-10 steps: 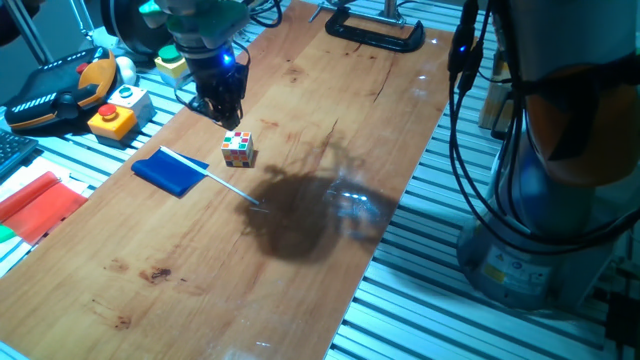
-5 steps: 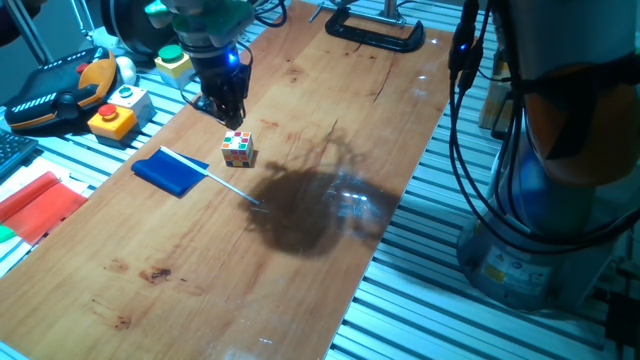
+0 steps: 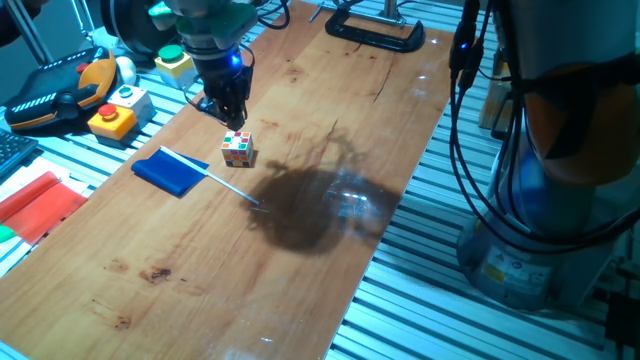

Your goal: Wave the flag

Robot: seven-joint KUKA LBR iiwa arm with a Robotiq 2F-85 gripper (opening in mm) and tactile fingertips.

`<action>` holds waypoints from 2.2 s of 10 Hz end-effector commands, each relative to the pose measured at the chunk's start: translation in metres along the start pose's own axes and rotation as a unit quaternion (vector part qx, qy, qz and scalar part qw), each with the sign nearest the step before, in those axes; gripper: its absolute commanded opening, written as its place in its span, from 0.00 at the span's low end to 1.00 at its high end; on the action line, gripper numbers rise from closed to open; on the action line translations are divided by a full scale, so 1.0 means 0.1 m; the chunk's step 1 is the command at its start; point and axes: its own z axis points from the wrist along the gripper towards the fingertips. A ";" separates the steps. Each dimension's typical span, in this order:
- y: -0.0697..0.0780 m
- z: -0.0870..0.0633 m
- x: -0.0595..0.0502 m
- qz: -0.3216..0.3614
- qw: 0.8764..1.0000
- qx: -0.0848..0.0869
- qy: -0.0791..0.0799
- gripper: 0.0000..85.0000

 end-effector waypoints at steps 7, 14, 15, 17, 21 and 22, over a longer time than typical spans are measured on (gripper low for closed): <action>-0.01 -0.02 0.00 0.006 1.000 -0.007 -0.001 0.01; -0.02 -0.03 0.02 0.003 1.000 -0.004 -0.002 0.01; -0.02 -0.03 0.02 0.002 1.000 -0.004 -0.002 0.01; -0.02 -0.04 0.03 0.001 1.000 -0.004 -0.003 0.01; -0.01 -0.04 0.04 0.002 1.000 -0.002 -0.003 0.01; -0.02 -0.04 0.04 0.002 1.000 -0.001 -0.003 0.01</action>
